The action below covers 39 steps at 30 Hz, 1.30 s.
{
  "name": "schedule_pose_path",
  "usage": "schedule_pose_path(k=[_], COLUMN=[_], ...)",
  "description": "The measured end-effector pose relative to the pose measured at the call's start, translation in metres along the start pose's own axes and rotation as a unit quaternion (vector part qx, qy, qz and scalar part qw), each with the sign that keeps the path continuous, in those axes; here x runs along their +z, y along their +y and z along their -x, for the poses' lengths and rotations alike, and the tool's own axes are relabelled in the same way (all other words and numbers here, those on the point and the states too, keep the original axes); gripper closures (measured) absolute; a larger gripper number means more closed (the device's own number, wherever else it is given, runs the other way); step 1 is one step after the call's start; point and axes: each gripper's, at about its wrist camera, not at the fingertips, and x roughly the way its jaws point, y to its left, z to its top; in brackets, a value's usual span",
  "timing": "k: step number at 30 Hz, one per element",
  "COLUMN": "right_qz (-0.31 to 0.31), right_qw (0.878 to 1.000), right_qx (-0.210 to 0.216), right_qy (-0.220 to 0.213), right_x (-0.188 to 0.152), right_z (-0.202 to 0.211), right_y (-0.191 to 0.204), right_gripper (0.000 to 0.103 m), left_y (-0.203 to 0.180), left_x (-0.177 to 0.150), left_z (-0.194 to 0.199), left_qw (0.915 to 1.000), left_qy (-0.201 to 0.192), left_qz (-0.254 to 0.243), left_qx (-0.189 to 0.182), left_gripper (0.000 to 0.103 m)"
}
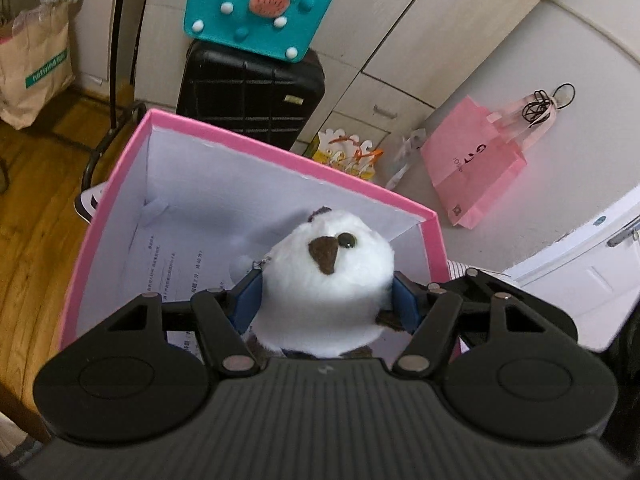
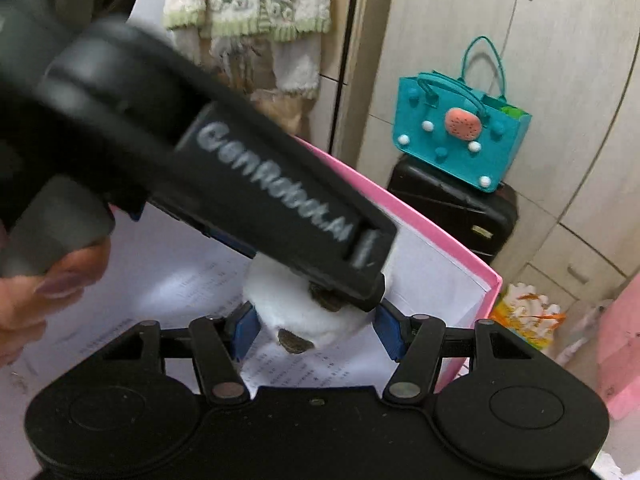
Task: Organize soft objects
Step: 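Carry the white plush into the pink box and open the left tool, then grasp the green sponge with the left tool while the right tool grasps the floral scrunchie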
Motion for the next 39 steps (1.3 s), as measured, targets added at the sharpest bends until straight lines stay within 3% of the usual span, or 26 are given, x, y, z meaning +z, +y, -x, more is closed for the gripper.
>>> schedule_pose_path(k=[4,7,12,16,25,33,39], right_qz=[0.034,0.031,-0.042,-0.060,-0.107,-0.118,-0.117], right_qw=[0.998,0.996,0.997,0.992,0.986,0.979,0.980], right_qx=[-0.045,-0.085,-0.016,-0.003,0.071,0.107,0.108], right_qy=[-0.001,-0.009,-0.062,-0.107,-0.104,-0.124,-0.118], right_x=[0.000,-0.003,-0.015,-0.030,-0.053,-0.092,-0.126], right_z=[0.001,0.012,0.061,0.111,0.185,0.237,0.263], right_y=[0.010,0.009,-0.010,-0.016,-0.022,-0.007,0.002], right_gripper=[0.034,0.032,0.033,0.035,0.035,0.035,0.035], left_y=[-0.001,-0.009,-0.024,-0.037,-0.076,-0.112,-0.125], left_x=[0.000,-0.005,-0.022,-0.036,-0.090,-0.161,-0.201], left_z=[0.006,0.024,0.072,0.118,0.194,0.211,0.208], left_qw=[0.9993,0.9980,0.9925,0.9840,0.9662,0.9478,0.9406], left_qy=[-0.017,-0.031,-0.054,-0.086,-0.106,-0.083,-0.060], left_qz=[-0.006,-0.041,-0.106,-0.149,-0.228,-0.305,-0.333], left_qx=[0.031,0.036,0.030,0.047,0.056,0.040,0.031], left_gripper=[0.037,0.034,0.029,0.028,0.024,0.023,0.023])
